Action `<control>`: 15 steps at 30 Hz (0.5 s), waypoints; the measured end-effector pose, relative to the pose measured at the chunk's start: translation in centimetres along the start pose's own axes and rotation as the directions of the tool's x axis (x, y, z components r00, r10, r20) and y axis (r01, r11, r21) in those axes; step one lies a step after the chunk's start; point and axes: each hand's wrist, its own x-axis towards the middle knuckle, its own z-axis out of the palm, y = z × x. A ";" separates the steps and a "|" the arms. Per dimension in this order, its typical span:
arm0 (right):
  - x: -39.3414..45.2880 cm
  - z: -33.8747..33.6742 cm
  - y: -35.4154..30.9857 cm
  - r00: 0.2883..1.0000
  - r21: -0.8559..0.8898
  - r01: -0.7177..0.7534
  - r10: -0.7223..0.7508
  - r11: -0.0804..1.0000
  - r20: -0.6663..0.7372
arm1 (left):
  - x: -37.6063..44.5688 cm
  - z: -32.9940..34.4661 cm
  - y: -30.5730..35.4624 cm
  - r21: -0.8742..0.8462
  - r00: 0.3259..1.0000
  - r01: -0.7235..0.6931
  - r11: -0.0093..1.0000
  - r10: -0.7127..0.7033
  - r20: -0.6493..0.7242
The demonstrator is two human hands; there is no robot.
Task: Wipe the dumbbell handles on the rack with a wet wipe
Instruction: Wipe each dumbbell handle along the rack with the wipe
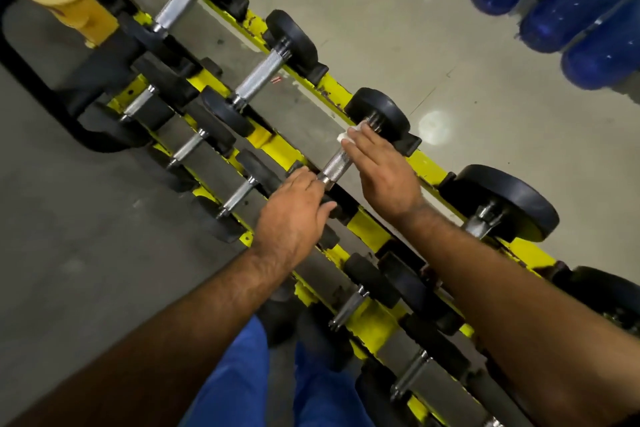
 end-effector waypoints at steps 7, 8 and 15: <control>0.4 0.2 1.1 0.997 -0.021 0.080 -0.079 0.997 0.012 | 0.6 -0.5 -1.3 -0.178 1.000 0.014 0.984 -0.018 -0.024; 0.5 0.3 1.2 0.996 -0.010 0.090 -0.090 0.996 -0.004 | 0.6 -0.6 -1.6 -0.218 0.999 0.020 0.976 -0.027 -0.031; 1.5 0.5 1.9 0.975 0.006 0.221 -0.221 0.975 0.013 | 0.8 -0.3 -2.2 -0.283 0.995 -0.015 0.959 -0.015 -0.103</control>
